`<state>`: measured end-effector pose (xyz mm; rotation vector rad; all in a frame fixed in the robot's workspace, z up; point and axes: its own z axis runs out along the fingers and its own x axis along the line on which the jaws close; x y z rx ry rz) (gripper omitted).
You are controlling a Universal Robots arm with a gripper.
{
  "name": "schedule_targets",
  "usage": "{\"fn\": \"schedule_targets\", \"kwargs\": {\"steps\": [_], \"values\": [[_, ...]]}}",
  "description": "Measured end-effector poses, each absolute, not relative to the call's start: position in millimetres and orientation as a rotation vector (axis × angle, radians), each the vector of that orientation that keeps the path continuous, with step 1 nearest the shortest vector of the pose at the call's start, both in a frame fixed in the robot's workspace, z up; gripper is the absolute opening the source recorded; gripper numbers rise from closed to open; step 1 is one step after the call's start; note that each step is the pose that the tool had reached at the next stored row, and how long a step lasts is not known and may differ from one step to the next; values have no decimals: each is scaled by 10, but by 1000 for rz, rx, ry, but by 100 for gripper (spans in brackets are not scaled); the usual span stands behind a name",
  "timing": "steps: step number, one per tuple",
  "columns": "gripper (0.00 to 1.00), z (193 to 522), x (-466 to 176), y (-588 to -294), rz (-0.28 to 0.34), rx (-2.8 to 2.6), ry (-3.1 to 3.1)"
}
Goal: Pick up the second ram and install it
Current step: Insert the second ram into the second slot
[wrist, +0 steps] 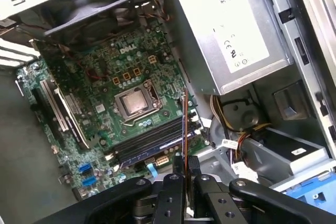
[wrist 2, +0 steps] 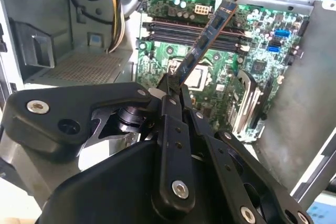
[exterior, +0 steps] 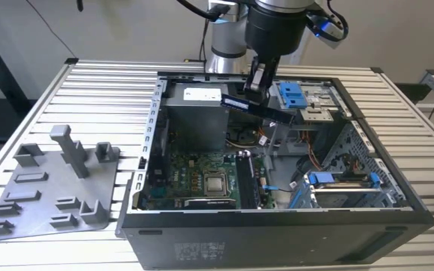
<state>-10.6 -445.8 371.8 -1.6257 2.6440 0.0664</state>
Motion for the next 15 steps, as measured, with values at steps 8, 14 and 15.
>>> {"fn": "schedule_targets", "kwargs": {"steps": [8, 14, 15], "values": [[14, 3699, -106, -4458, 63, -1474, 2729], [14, 3684, -106, -4458, 61, -1382, 2775], [14, 3681, -106, -4458, 61, -1366, 2783]]}}
